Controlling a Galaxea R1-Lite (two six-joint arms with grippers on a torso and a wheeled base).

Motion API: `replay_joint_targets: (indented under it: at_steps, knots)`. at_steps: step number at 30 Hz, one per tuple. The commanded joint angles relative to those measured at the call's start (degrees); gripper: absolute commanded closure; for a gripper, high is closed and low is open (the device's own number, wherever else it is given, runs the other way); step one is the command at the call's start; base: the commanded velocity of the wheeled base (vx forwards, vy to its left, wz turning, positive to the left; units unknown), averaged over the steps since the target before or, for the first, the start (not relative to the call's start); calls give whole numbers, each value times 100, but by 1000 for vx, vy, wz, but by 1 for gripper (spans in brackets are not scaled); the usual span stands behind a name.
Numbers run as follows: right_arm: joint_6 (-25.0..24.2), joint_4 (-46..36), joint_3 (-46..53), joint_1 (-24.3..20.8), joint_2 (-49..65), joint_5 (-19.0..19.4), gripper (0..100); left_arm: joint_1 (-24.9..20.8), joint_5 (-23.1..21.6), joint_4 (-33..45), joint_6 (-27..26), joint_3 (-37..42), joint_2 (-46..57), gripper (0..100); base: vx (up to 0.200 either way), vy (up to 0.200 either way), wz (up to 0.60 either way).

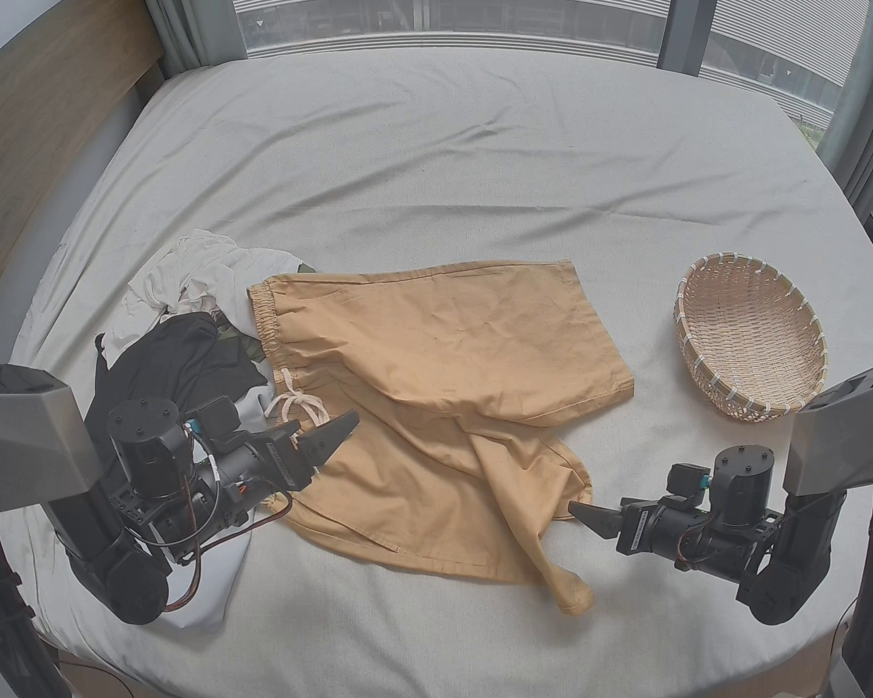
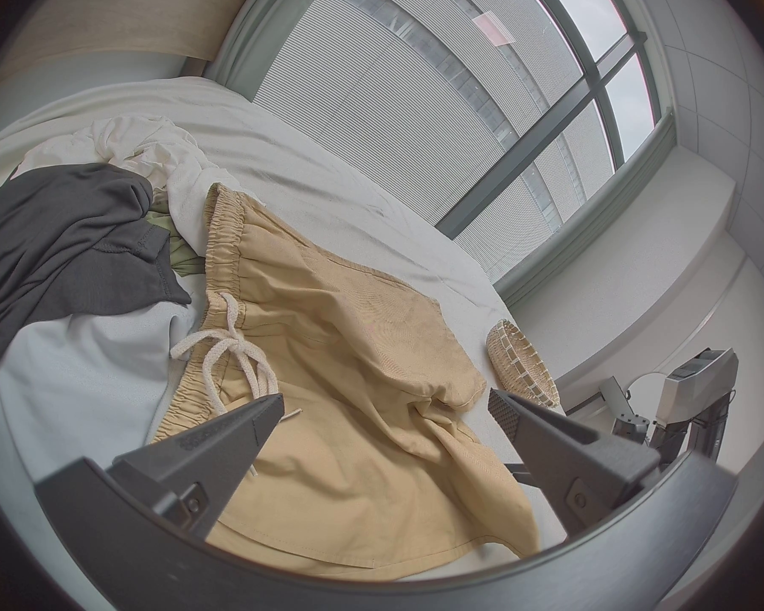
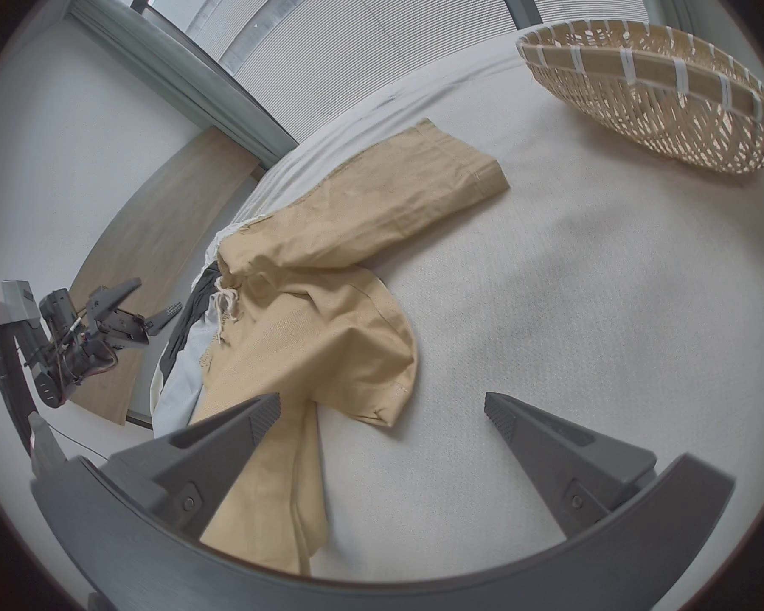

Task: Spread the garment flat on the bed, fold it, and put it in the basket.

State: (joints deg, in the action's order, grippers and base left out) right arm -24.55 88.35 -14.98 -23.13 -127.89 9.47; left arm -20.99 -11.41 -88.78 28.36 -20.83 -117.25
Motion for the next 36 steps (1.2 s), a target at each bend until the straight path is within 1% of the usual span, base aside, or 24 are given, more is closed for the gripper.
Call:
replay_joint_targets:
  at_steps: [1,5,6,14,22,24,27,29,32,36]
  knots:
    - [12,-2,-216,-43,-271,2,0,7,-2,-7,3,0,0,0,0,0,0]
    - [21,-2,-453,-43,-430,-7,0,16,-2,-7,3,18,9,0,0,0,0]
    - [21,-2,-479,-52,-465,2,100,25,-2,-7,3,18,18,0,0,0,0]
    - [-6,7,-541,-69,-588,11,100,16,-2,-7,12,9,18,0,0,0,0]
    - [-6,16,-418,19,-465,-7,100,25,7,-7,12,27,35,0,0,0,0]
    - [3,7,-189,150,-25,-68,100,16,7,-7,3,27,35,0,0,0,0]
    - [29,-10,-40,423,432,-60,100,16,7,-7,12,27,35,0,0,0,0]
    - [56,-19,-31,695,634,-60,100,7,7,-7,12,27,35,0,0,0,0]
    - [82,-28,-119,1003,625,-68,100,7,7,-7,12,27,27,0,0,0,0]
    - [82,-28,-356,1161,493,-60,100,-1,7,-7,12,36,18,0,0,0,0]
